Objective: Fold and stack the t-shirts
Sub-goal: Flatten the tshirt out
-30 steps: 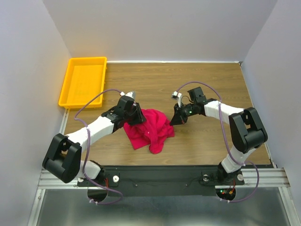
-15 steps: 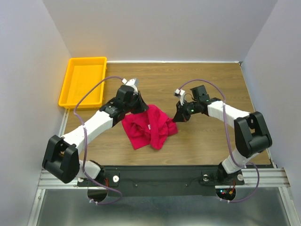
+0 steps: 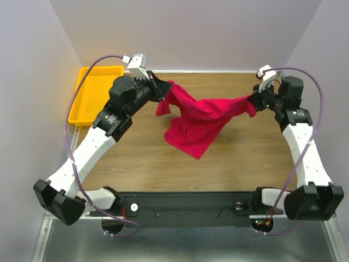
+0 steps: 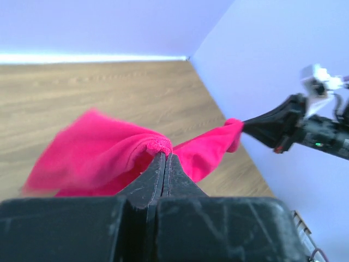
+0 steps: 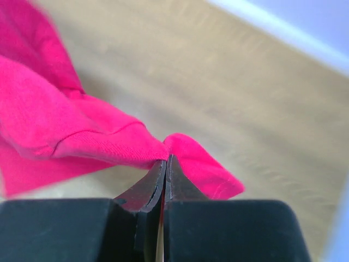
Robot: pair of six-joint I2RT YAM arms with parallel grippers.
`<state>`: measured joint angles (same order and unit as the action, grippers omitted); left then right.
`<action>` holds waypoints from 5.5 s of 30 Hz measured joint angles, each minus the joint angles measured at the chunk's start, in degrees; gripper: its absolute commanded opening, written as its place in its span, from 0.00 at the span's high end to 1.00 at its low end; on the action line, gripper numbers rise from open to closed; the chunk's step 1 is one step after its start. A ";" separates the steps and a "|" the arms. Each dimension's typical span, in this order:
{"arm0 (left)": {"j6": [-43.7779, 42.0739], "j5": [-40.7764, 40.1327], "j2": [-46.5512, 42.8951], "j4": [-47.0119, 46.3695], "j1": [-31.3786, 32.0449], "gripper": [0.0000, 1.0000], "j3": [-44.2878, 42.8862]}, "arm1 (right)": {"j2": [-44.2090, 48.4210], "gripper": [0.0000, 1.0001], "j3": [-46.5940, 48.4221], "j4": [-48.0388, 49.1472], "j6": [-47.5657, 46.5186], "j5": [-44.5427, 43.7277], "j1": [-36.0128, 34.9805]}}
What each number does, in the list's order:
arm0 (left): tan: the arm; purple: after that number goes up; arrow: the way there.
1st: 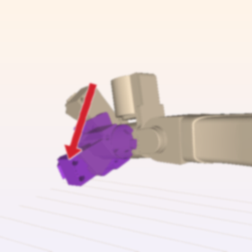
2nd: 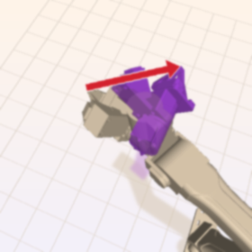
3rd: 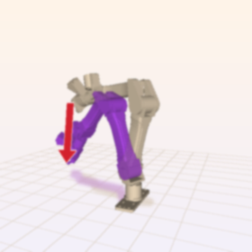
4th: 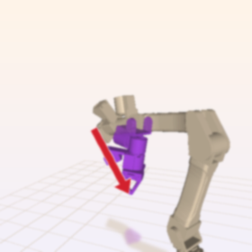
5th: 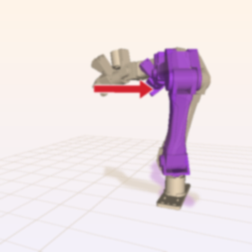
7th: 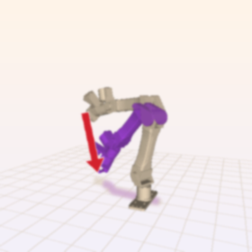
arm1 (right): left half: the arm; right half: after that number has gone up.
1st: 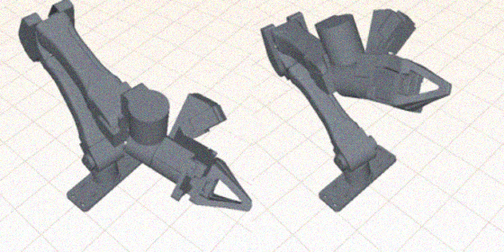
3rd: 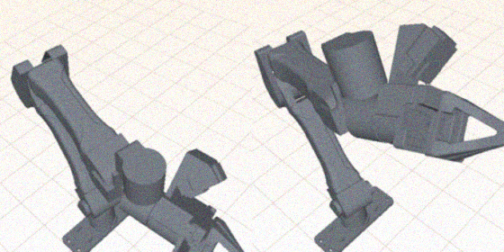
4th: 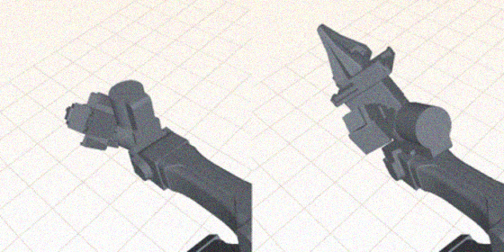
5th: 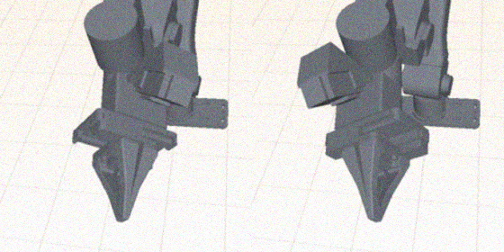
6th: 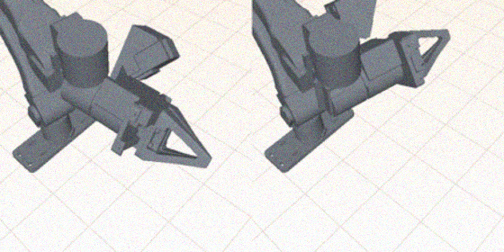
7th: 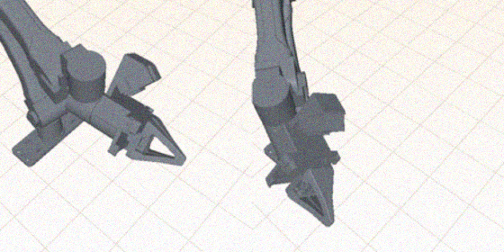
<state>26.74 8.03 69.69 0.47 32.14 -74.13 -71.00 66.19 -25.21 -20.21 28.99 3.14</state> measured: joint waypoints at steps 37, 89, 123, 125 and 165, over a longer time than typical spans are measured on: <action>5.09 19.61 -10.38 -2.75 5.55 1.00 12.52 | -9.62 1.00 64.96 -23.10 6.60 14.21 8.44; 1.53 -15.08 0.07 6.62 7.87 0.30 30.18 | -6.21 0.19 -10.56 -8.48 -0.72 -0.55 -16.57; -3.26 -17.68 7.45 2.54 12.41 0.31 27.36 | -19.76 0.87 -13.18 -13.90 -0.96 -8.35 -19.74; -3.28 -17.46 6.60 2.45 12.41 0.31 27.89 | -19.69 0.93 -12.96 -13.88 -0.94 -9.25 -19.74; -16.76 -26.08 34.93 13.11 13.42 1.00 9.01 | -8.87 0.99 -7.23 -16.44 -2.29 -11.19 -16.87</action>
<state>9.98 -18.04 104.62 13.58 45.56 -65.12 -79.88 58.96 -41.65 -22.50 17.80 -13.74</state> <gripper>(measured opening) 0.041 0.018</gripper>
